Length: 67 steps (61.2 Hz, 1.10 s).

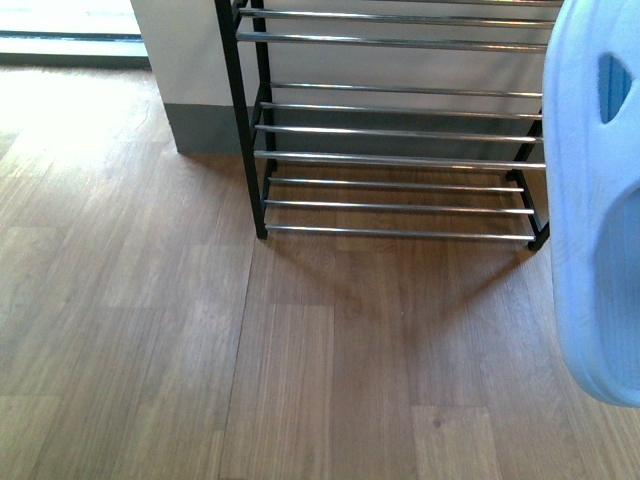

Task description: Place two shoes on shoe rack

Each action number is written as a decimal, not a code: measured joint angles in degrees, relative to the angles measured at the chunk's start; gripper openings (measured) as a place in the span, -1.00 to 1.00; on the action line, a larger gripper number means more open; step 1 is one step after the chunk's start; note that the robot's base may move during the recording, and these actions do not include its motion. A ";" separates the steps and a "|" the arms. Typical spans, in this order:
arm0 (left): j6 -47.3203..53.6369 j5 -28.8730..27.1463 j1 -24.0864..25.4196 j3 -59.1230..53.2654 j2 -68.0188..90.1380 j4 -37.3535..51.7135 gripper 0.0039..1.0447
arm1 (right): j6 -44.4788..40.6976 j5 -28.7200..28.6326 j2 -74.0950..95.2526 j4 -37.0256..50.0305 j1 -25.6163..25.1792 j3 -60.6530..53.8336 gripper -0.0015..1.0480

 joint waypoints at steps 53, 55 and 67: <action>0.00 0.04 0.00 -0.07 0.00 -0.02 -0.97 | 0.00 0.07 0.07 0.00 0.02 0.02 -0.97; 0.00 0.09 0.00 -0.07 0.00 -0.04 -0.97 | 0.00 0.07 0.11 0.00 0.02 0.02 -0.97; 0.00 0.15 0.00 -0.11 0.00 -0.04 -0.97 | 0.00 0.07 0.09 0.00 0.00 0.00 -0.97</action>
